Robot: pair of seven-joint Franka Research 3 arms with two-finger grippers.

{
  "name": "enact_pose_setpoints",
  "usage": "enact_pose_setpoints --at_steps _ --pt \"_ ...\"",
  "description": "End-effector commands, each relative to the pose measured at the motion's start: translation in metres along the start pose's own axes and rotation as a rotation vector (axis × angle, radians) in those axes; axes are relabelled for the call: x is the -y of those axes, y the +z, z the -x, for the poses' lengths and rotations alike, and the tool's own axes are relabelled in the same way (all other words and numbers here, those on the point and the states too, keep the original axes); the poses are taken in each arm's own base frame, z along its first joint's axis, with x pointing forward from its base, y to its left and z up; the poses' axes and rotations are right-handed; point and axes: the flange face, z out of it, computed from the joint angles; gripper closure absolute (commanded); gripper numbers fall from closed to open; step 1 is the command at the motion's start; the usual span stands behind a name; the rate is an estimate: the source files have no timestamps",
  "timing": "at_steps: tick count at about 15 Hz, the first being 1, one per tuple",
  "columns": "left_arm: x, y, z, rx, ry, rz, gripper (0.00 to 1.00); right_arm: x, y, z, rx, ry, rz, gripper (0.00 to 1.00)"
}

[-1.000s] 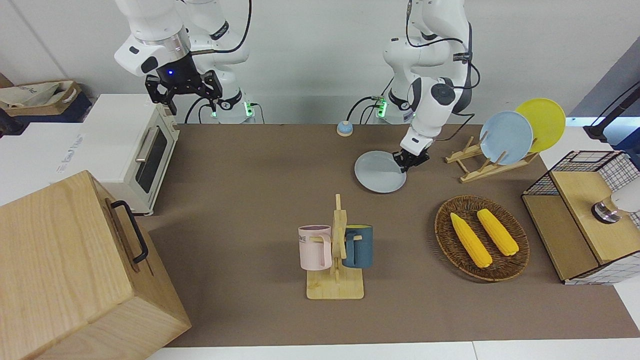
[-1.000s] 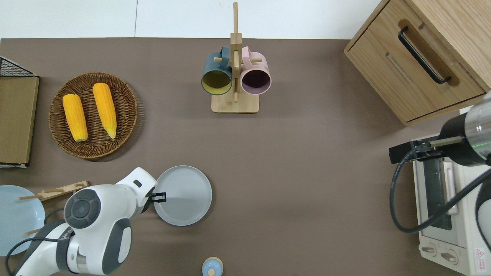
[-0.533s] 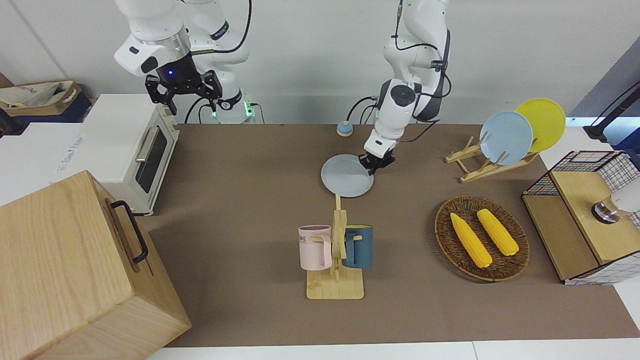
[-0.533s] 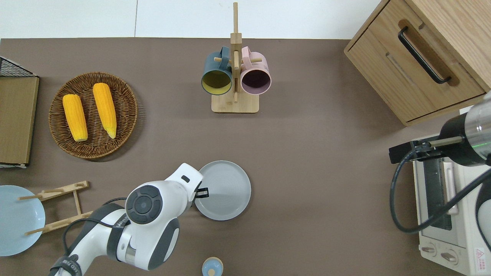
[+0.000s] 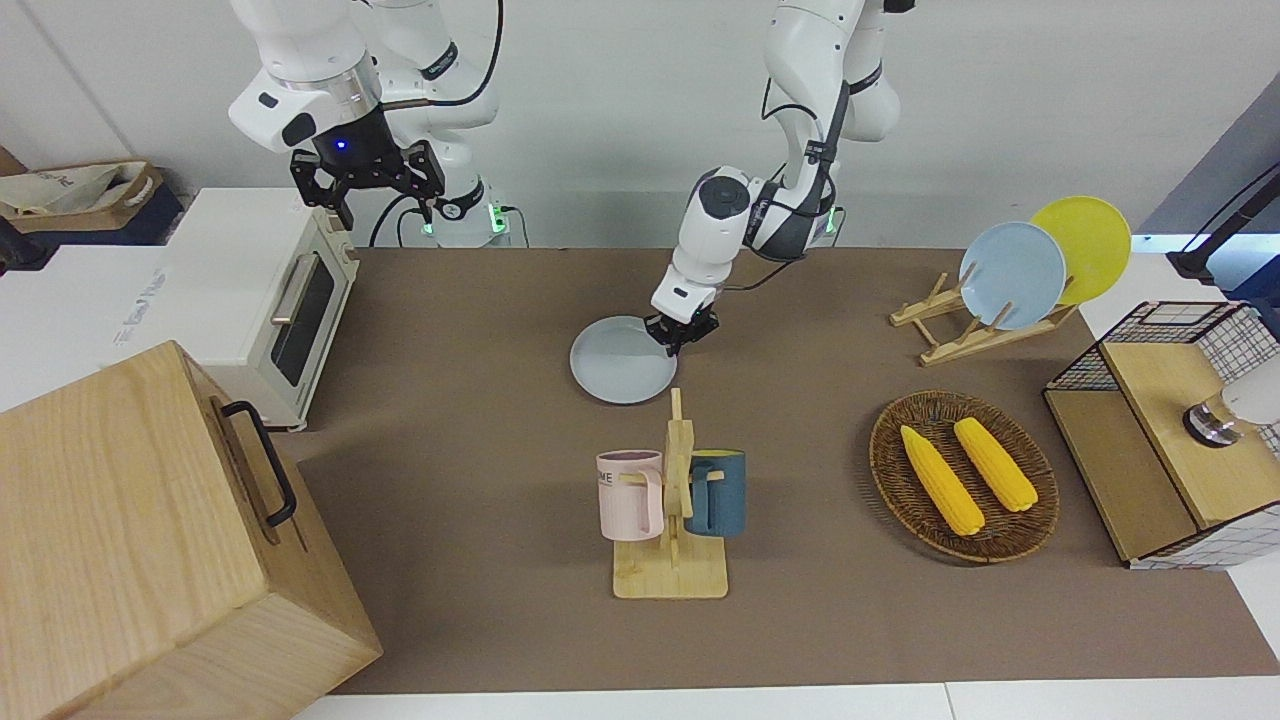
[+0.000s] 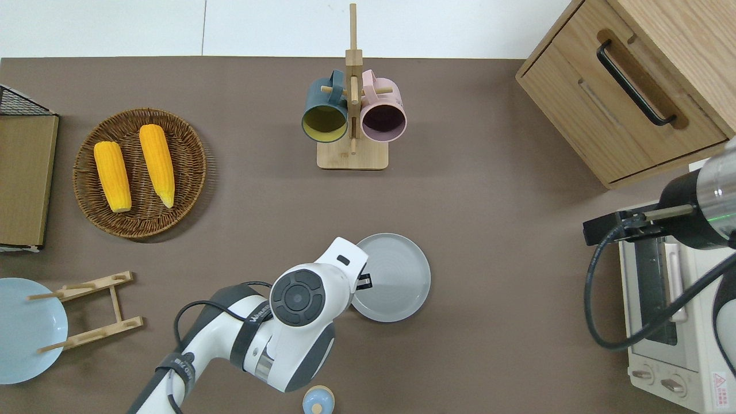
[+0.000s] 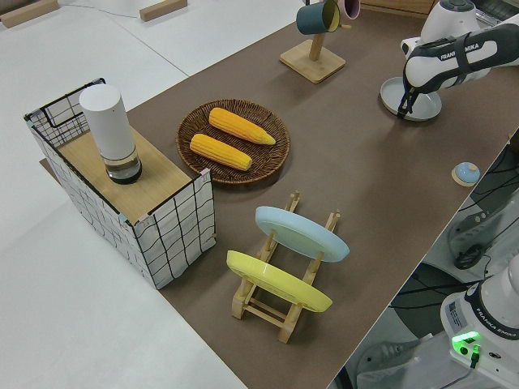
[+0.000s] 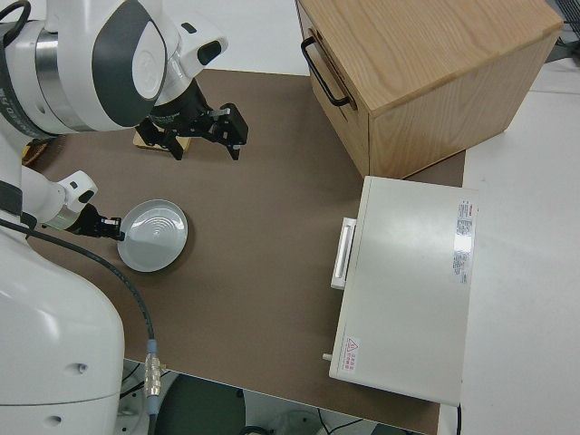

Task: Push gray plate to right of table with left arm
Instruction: 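Push the gray plate across the table toward the toaster oven with the left gripper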

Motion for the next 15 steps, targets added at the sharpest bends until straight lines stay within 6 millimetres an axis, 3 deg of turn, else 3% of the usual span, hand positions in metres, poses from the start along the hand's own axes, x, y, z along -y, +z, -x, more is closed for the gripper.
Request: enact_pose_setpoints --at_steps 1,4,11,15 --pt "-0.038 0.022 0.005 0.017 -0.025 0.008 1.00 -0.002 -0.003 0.004 0.005 0.003 -0.007 0.017" --pt "-0.063 0.023 0.023 0.027 -0.033 0.011 1.00 -0.002 -0.003 0.004 0.005 0.001 -0.009 0.017" --pt "-0.107 0.022 0.042 0.053 -0.047 0.011 1.00 -0.003 -0.003 0.004 0.005 0.003 -0.008 0.017" --pt "-0.116 0.017 0.045 0.070 -0.041 -0.003 1.00 -0.002 -0.003 0.004 0.005 0.002 -0.007 0.017"
